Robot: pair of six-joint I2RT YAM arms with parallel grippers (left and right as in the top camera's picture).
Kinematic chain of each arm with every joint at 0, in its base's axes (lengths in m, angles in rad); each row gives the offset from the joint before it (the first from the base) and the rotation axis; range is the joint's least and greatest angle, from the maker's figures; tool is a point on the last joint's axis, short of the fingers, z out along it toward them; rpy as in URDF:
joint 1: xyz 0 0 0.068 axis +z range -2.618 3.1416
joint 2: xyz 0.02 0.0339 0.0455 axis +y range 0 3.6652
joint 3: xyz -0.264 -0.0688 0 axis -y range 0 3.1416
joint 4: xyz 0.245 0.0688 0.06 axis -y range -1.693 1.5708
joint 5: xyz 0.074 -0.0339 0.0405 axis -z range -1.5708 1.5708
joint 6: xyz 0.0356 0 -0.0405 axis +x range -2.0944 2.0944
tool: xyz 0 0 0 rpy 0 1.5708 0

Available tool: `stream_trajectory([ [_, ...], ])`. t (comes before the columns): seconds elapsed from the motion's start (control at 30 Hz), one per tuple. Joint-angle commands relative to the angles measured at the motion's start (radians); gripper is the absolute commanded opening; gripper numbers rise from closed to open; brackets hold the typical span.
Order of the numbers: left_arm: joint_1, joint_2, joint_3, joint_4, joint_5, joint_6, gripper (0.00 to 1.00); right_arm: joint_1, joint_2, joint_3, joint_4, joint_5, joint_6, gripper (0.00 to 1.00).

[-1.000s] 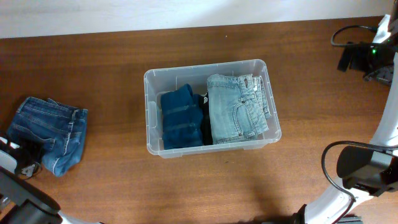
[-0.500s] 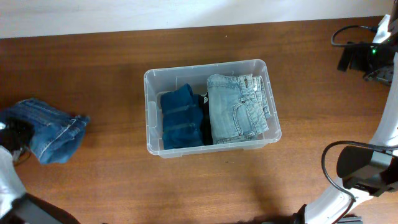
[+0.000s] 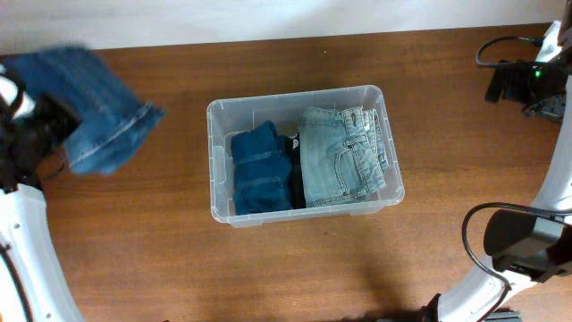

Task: Pack container
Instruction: 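Carry the dark-blue jeans right over the bin's left half, then lower the dark-blue jeans into the bin's left half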

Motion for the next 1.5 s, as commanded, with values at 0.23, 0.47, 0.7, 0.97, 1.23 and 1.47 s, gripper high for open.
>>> stream_trajectory([
  [0.23,-0.342,-0.041,0.127,0.078,0.255,-0.103,0.0,0.0,-0.008,0.004,0.0,0.012,0.004,0.99],
  [0.47,-0.538,0.046,0.127,0.089,0.256,-0.102,0.0,0.0,-0.008,0.004,0.0,0.012,0.004,0.98],
  [0.7,-0.678,0.164,0.127,0.089,0.254,-0.114,0.0,0.0,-0.008,0.004,0.0,0.012,0.004,0.98],
  [0.97,-0.72,0.215,0.118,0.027,0.232,-0.162,0.0,0.0,-0.008,0.004,0.0,0.012,0.004,0.98],
  [1.23,-0.73,0.216,0.022,-0.027,0.164,-0.161,0.0,0.0,-0.008,0.004,0.0,0.012,0.004,0.98],
  [1.47,-0.73,0.216,-0.097,0.058,0.165,-0.162,0.0,0.0,-0.008,0.004,0.0,0.012,0.004,0.98],
])
